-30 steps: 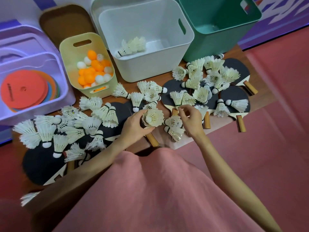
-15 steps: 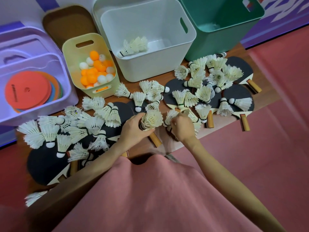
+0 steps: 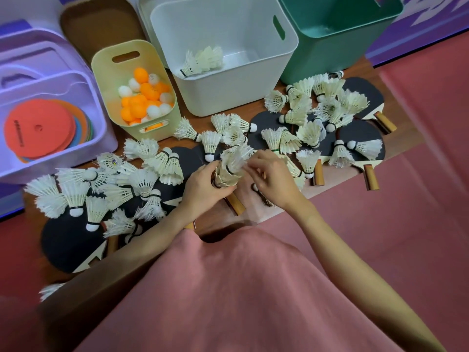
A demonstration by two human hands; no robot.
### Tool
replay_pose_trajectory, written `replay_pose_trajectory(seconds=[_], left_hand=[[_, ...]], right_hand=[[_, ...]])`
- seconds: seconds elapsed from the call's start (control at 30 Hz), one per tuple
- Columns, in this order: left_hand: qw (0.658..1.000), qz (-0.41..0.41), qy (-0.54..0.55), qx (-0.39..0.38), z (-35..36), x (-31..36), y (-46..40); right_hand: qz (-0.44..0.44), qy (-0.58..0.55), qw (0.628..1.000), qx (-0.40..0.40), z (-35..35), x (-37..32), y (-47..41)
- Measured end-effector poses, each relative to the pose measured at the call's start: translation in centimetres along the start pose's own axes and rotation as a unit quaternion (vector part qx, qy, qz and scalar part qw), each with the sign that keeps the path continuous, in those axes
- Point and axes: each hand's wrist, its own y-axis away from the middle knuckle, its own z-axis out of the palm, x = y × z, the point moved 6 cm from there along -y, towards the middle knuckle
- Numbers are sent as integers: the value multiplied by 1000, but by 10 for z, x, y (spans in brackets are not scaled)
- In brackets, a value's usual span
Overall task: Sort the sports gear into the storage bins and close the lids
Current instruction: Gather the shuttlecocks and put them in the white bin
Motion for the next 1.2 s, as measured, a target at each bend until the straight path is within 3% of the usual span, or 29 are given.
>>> replay_pose_trajectory(seconds=[0.13,0.33,0.47,0.63,0.9,1.1,1.2], left_hand=[[1000,3,16,11,-5,4,3],[998,-20,49,19,-12,1,8],[999,-14,42,1,-9,-2,9],[1000,-4,22,-22,-7,-3,9],[999,9,-16,-30,-16,-6,12],[995,28,-87,-33,-33,-4,10],[993,29,-112,-26,-40,1,2]], right_hand=[[14,-21,1000,-13,-2,1,0],[194,-57,966,164,-34,38,23],[373,4,926,59,-7,83,56],[446,23,894,-36,32,102,81],[418,-73,905,44,38,90,68],[211,-63,950,220,-23,21,37],[108,-29,968,225,-47,-12,18]])
